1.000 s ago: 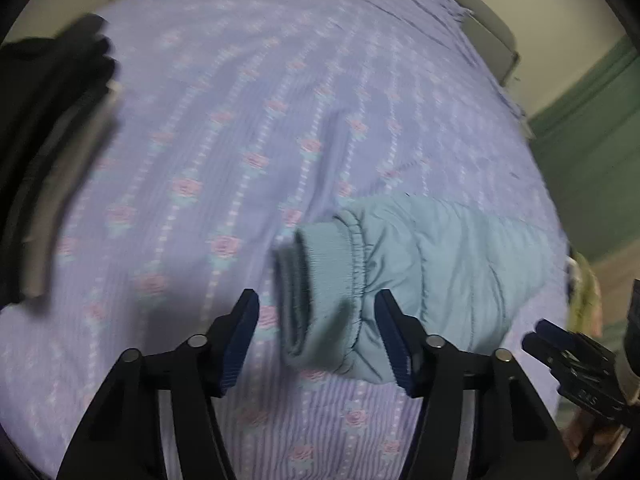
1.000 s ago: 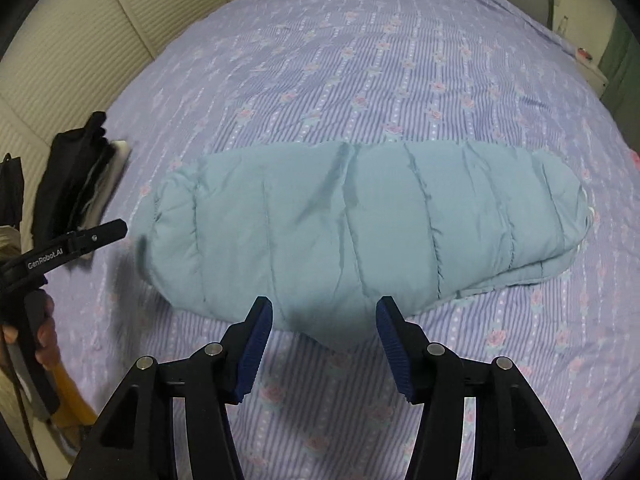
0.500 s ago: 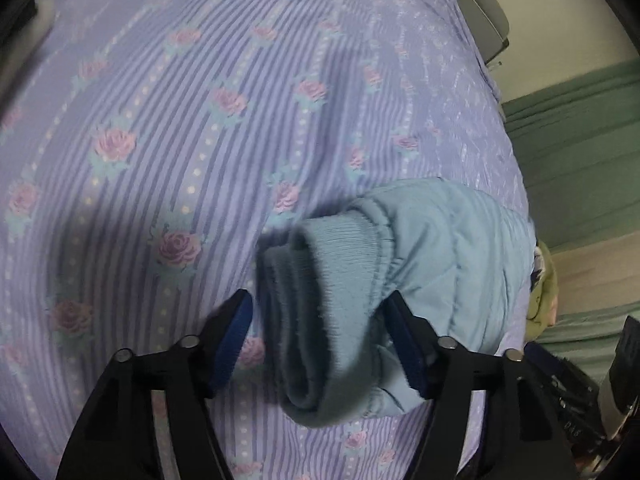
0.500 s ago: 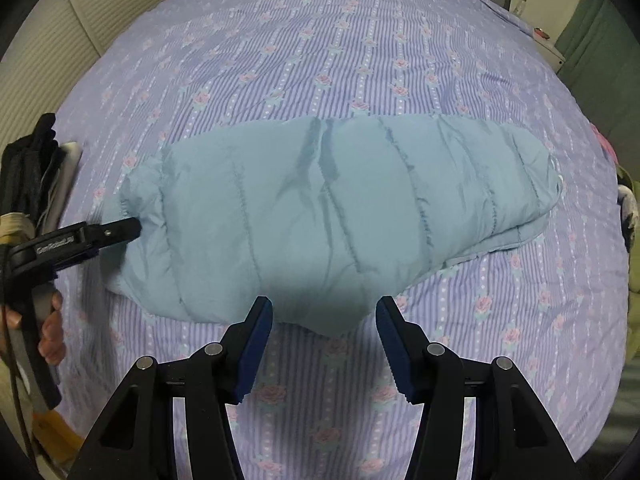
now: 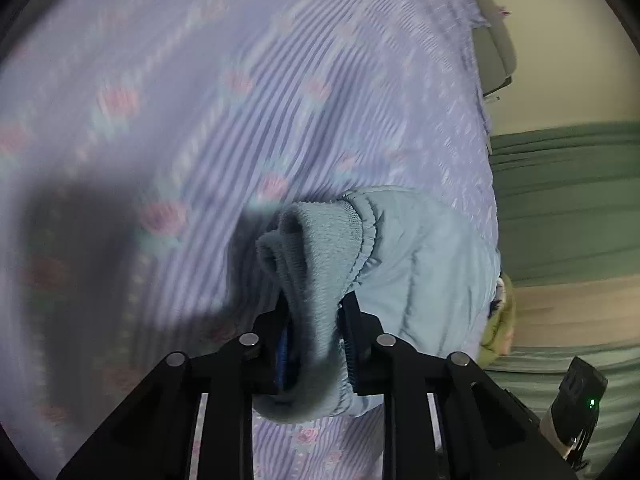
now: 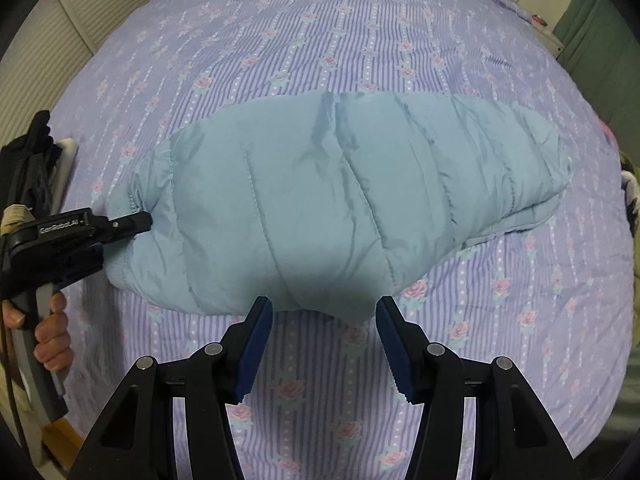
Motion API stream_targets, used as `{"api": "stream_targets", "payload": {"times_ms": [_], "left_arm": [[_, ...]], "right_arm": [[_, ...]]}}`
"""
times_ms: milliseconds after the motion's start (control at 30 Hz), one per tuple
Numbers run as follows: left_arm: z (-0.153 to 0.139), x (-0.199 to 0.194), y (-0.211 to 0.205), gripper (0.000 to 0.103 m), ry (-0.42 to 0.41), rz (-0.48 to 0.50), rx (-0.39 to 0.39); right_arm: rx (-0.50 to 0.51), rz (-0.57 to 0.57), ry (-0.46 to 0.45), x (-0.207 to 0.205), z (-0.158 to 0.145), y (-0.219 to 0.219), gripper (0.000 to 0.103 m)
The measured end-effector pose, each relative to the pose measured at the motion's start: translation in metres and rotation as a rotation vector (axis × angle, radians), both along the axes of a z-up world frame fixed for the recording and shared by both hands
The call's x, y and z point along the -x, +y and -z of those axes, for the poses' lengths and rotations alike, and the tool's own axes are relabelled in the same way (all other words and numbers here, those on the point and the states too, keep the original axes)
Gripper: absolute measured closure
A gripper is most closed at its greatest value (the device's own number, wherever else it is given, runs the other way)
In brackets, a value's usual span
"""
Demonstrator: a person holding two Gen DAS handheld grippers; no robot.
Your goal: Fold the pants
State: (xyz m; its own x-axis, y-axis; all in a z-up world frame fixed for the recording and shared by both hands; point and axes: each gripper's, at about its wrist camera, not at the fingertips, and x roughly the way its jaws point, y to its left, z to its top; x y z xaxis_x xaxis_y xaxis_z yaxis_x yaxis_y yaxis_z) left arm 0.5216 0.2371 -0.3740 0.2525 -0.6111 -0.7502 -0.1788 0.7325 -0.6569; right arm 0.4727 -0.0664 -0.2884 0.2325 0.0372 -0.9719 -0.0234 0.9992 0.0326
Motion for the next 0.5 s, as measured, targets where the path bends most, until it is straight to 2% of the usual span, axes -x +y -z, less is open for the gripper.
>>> {"api": "stream_targets", "payload": {"times_ms": [67,100,167,267,300,333,433,500], "left_arm": [[-0.019,0.003,0.007,0.082,-0.062,-0.006,-0.072],[-0.027,0.003,0.012,0.082,-0.093,0.003,-0.144],[-0.027,0.001,0.017,0.082,-0.105,0.029,-0.241],[-0.015,-0.002,0.010,0.079,-0.085,0.094,-0.318],[-0.014,-0.002,0.008,0.076,-0.078,0.112,-0.347],[-0.015,-0.003,0.003,0.068,-0.071,0.117,-0.381],[-0.037,0.002,-0.005,0.047,-0.097,0.091,-0.561],[-0.061,0.015,-0.012,0.050,-0.156,0.081,-0.686]], "right_arm": [[-0.031,0.004,-0.004,0.000,-0.001,-0.004,0.048],[-0.042,0.005,-0.005,0.001,-0.001,-0.005,0.048],[-0.049,0.005,-0.007,0.003,-0.001,-0.006,0.048],[-0.036,-0.041,-0.004,0.006,0.002,0.004,0.048],[-0.048,-0.065,0.000,0.007,0.004,0.008,0.048],[-0.064,-0.082,0.005,0.009,0.006,0.010,0.048],[-0.098,-0.125,0.014,0.013,0.010,0.010,0.048],[-0.137,-0.154,0.015,0.016,0.010,0.006,0.048]]}}
